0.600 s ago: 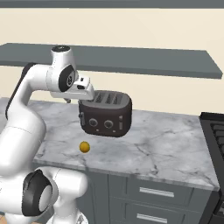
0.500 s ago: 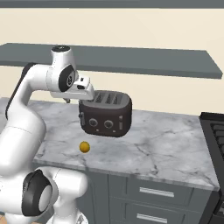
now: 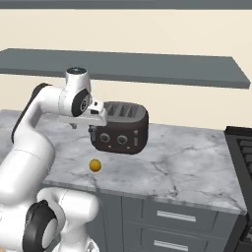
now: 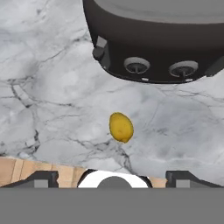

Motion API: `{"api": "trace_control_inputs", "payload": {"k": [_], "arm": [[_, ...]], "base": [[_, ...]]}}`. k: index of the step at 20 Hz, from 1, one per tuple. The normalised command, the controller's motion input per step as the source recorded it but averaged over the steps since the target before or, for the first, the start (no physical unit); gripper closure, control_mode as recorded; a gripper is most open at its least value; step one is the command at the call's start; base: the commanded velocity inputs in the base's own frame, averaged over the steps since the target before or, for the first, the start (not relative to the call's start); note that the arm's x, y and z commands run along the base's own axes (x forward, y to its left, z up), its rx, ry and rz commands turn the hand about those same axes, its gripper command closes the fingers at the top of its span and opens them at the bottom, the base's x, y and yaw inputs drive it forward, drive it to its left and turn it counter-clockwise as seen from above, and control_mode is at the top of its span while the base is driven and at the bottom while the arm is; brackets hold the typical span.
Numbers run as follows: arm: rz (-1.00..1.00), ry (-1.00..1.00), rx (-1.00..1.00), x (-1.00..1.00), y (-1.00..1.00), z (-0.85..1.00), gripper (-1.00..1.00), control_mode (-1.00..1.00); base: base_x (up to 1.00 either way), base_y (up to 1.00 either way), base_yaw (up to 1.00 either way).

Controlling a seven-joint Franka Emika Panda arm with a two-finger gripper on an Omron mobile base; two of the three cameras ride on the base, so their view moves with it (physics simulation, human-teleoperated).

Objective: Pick the lemon from the counter and place it in the cabinet.

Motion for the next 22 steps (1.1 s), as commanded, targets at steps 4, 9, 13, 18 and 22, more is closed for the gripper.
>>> {"api": "trace_control_inputs", "payload": {"k": [4, 9, 13, 18, 22], "arm": [[0.04, 0.11, 0.05, -0.08, -0.04, -0.95, -1.0, -1.0], [0.0, 0.04, 0.0, 0.02, 0.0, -0.91, -1.0, -1.0], [0.0, 0.0, -0.01, 0.11, -0.06, -0.9, -1.0, -1.0], [0.0, 0.0, 0.0, 0.24, 0.0, -0.83, -1.0, -1.0], [0.0, 0.0, 0.0, 0.44, 0.0, -0.68, -1.0, -1.0]], "base": [[0.0, 0.0, 0.0], [0.0, 0.0, 0.0], [0.0, 0.0, 0.0], [0.0, 0.0, 0.0], [0.0, 0.0, 0.0]]}}
